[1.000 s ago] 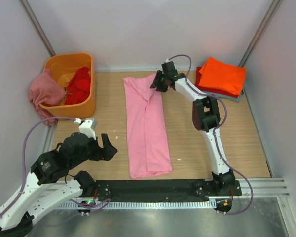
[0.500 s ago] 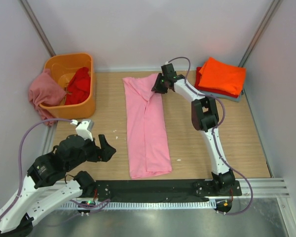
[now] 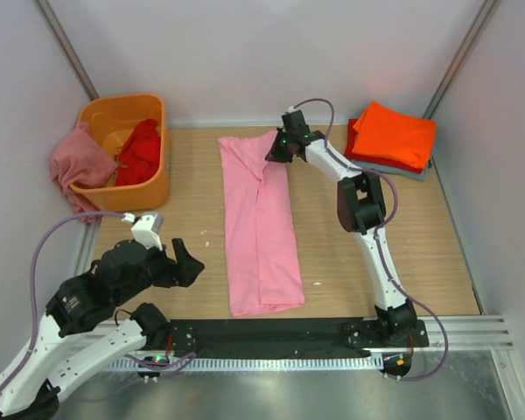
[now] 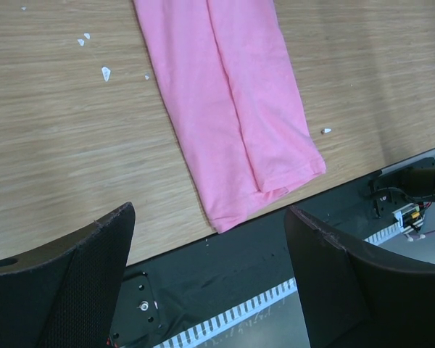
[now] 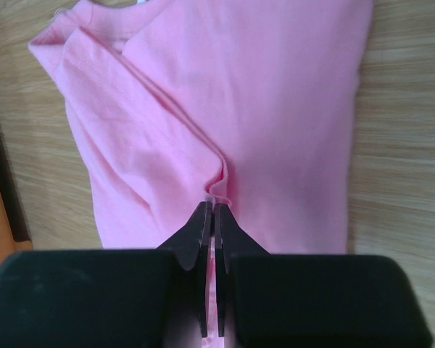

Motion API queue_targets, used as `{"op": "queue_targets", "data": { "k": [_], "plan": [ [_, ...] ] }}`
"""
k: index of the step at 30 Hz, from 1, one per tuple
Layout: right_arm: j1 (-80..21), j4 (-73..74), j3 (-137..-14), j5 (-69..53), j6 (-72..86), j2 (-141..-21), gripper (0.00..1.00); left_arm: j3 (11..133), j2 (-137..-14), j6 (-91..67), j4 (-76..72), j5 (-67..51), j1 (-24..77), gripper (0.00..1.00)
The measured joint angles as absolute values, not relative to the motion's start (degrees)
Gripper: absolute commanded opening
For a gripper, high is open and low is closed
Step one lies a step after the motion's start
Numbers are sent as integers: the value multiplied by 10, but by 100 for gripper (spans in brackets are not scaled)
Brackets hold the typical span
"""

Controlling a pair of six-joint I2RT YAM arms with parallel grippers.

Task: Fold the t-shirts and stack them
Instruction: Fold the tshirt

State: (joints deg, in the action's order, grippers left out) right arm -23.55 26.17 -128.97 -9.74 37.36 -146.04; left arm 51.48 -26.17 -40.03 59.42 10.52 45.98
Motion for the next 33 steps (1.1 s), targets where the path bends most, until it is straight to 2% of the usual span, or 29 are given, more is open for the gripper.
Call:
{"op": "queue_targets", "data": {
  "k": [8, 16, 17, 20, 21, 25, 33],
  "plan": [
    [-299, 261, -1290, -118, 359, -1460, 5, 515, -260, -400, 594, 105, 457, 84],
    [-353, 264, -1290, -128, 328, -1460, 12, 513, -254, -400, 594, 105, 457, 84],
    [-354, 265, -1290, -128, 324, -1460, 15, 513, -253, -400, 594, 105, 457, 84],
    [-354, 273, -1291, -135, 305, -1460, 59, 513, -253, -400, 594, 105, 457, 84],
    [-354, 279, -1294, -137, 295, -1460, 62, 513, -253, -400, 593, 105, 457, 84],
    [-353, 288, -1303, -137, 266, -1460, 69, 513, -253, -400, 594, 105, 457, 84],
    [-340, 253, -1260, -150, 272, -1427, 70, 513, -254, -401, 594, 106, 457, 84]
  ]
}}
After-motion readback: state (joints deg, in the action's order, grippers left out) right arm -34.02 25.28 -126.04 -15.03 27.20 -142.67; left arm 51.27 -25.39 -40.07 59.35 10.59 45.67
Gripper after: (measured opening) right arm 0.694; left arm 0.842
